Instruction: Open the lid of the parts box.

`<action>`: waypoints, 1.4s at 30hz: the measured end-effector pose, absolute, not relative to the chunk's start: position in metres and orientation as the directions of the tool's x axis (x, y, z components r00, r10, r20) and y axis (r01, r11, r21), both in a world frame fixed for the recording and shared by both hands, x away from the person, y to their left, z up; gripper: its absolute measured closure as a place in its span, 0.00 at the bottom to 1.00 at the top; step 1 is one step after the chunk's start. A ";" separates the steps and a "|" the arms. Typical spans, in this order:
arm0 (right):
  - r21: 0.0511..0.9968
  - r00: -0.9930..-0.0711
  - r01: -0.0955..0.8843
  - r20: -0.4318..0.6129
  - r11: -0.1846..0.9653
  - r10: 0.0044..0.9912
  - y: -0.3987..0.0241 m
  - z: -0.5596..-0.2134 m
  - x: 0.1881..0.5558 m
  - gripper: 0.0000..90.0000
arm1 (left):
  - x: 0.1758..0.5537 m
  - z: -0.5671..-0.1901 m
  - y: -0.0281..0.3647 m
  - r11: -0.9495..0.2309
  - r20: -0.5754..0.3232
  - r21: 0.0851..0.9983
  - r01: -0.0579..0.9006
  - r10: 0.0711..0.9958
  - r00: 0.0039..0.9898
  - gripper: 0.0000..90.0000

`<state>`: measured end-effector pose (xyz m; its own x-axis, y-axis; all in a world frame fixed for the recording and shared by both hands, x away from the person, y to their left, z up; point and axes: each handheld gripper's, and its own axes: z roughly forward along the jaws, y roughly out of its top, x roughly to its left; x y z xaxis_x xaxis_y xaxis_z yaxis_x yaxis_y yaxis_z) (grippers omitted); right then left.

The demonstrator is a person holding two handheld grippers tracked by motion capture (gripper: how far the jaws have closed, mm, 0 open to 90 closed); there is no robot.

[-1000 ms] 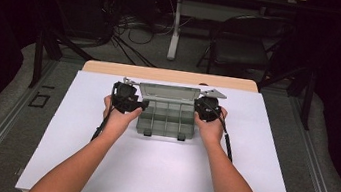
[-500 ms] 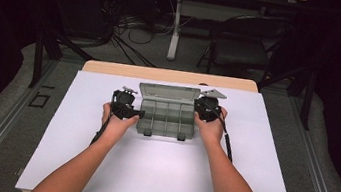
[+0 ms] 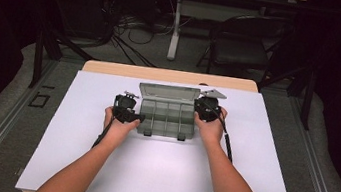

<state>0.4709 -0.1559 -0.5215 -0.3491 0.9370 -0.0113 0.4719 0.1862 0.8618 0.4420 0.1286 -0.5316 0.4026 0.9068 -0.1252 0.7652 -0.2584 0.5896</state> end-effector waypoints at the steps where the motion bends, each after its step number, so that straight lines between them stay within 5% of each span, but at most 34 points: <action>1: 0.862 -0.349 0.472 -0.011 0.185 0.937 -0.156 -0.521 0.471 0.96 | 0.442 -0.532 0.128 -0.263 -0.118 0.588 0.765 0.907 0.403 0.58; 20: 0.863 -0.342 0.474 -0.004 0.176 0.940 -0.156 -0.522 0.471 0.96 | 0.441 -0.546 0.117 -0.293 -0.081 0.580 0.760 0.908 0.411 0.78; 42: 0.869 -0.310 0.483 0.053 0.109 0.949 -0.156 -0.523 0.475 0.97 | 0.440 -0.548 0.118 -0.282 -0.087 0.587 0.759 0.910 0.406 0.81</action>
